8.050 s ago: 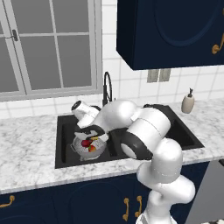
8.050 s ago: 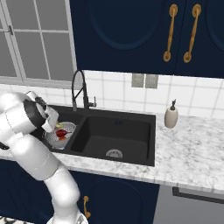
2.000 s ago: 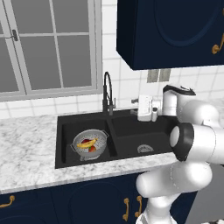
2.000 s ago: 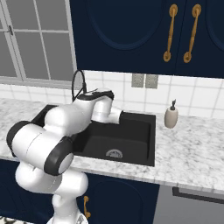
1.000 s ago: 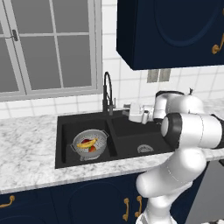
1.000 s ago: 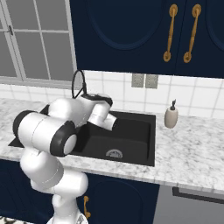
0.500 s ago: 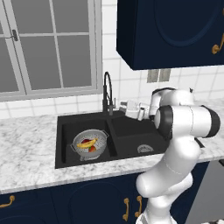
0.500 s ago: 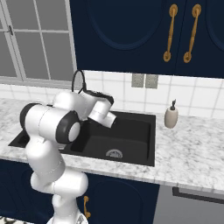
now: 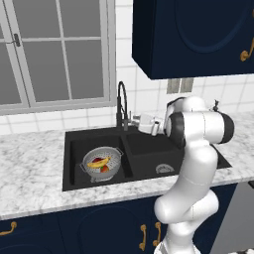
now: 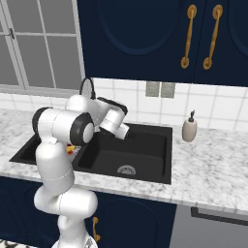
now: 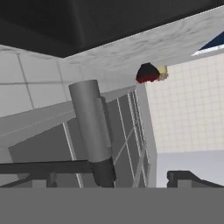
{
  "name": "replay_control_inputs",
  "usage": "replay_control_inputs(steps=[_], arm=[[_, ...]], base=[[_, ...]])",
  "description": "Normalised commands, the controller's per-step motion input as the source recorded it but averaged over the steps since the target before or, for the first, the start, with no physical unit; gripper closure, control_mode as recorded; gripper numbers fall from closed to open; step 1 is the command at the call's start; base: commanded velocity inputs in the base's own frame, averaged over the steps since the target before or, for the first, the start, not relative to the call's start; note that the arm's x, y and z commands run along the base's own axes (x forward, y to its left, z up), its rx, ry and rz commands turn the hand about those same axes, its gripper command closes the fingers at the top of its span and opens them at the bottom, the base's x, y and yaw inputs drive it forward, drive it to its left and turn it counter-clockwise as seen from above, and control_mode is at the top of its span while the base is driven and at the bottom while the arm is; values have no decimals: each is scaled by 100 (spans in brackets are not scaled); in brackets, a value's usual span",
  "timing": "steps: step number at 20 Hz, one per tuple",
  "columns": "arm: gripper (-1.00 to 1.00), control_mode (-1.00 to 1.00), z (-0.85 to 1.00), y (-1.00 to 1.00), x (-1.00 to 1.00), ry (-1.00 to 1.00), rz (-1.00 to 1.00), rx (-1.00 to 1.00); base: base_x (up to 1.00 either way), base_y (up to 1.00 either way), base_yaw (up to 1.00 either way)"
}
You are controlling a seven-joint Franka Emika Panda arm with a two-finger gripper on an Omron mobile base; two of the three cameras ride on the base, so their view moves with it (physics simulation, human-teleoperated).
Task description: Put the colander in the sink, put the pear, mango, banana in the colander, and turn on the sink faucet and pour water over the colander.
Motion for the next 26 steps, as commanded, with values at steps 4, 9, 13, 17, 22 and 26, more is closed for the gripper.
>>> replay_control_inputs(steps=[4, 9, 13, 17, 22, 26], arm=[[-100, -100, -39, 17, 28, 0, 1, 0], [-100, -100, -15, 16, 34, 0, 0, 0], [-100, -100, -3, 43, 14, -3, 0, 0], [-100, -100, -8, 52, 43, 0, 0, 0], [-100, -100, -7, 37, 48, 0, 0, 0], [-100, -100, 0, 16, 41, 0, 0, 0]], base=[[0, 0, 0], [0, 0, 0], [0, 0, 0], [0, 0, 0], [0, 0, 0], [0, 0, 0]])
